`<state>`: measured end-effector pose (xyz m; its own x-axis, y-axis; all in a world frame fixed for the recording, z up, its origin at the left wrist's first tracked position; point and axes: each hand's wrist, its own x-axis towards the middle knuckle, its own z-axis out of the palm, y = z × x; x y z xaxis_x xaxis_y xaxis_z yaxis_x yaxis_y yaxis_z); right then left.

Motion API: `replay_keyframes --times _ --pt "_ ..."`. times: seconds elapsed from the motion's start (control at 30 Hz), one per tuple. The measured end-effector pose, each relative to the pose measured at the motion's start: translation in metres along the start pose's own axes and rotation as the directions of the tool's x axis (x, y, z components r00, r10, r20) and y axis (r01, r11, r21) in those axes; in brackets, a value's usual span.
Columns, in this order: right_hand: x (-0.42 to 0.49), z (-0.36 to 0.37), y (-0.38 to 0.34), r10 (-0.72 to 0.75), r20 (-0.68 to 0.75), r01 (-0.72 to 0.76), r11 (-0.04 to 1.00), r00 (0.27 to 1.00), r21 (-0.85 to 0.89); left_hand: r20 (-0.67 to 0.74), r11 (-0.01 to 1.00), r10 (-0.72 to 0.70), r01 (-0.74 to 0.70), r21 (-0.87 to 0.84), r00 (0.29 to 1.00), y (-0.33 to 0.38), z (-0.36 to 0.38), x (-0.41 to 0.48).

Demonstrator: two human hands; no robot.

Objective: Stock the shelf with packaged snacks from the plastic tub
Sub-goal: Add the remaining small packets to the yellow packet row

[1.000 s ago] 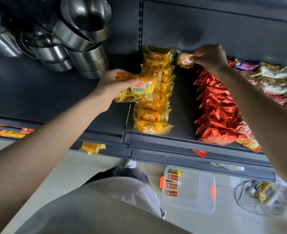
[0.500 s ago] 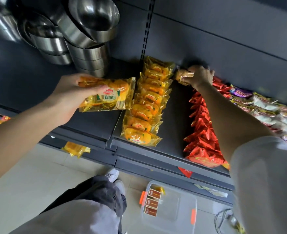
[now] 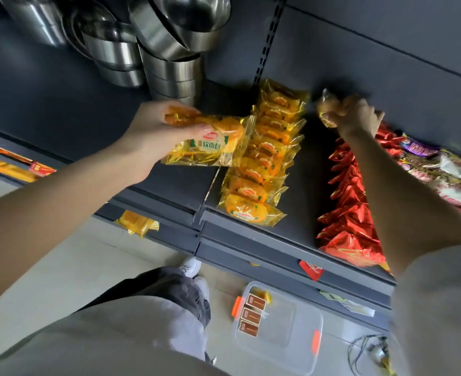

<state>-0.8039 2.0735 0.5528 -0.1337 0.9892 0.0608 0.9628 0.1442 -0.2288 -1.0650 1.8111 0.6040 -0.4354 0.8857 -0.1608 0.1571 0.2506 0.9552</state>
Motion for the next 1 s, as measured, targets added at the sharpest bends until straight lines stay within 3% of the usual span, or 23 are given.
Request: replay_keyframes --times 0.13,0.2,0.37,0.57,0.83,1.0 --pt "-0.021 -0.044 -0.003 -0.012 0.016 0.006 0.954 1.0 0.301 -0.061 0.996 0.025 -0.02 0.084 0.998 0.002 -0.001 0.004" --pt "-0.044 -0.062 -0.012 -0.064 0.03 0.046 0.904 0.998 0.426 0.01 0.982 0.098 -0.099 0.159 0.995 0.005 0.002 0.003" --pt "-0.11 -0.096 -0.031 -0.185 0.221 -0.016 0.732 0.958 0.681 0.149 0.993 0.12 -0.121 -0.001 0.982 0.019 0.016 -0.007" --pt "-0.166 -0.11 -0.046 -0.33 0.365 -0.092 0.62 0.871 0.779 0.283 0.993 0.115 -0.11 -0.032 0.952 0.026 0.023 -0.013" --pt "-0.189 -0.106 -0.061 -0.355 0.365 -0.088 0.603 0.86 0.793 0.361 0.993 0.05 -0.008 -0.118 0.931 0.033 0.03 -0.02" --pt "-0.195 -0.105 -0.065 -0.375 0.34 -0.05 0.606 0.862 0.794 0.478 0.971 -0.042 0.149 -0.188 0.878 0.041 0.029 -0.028"
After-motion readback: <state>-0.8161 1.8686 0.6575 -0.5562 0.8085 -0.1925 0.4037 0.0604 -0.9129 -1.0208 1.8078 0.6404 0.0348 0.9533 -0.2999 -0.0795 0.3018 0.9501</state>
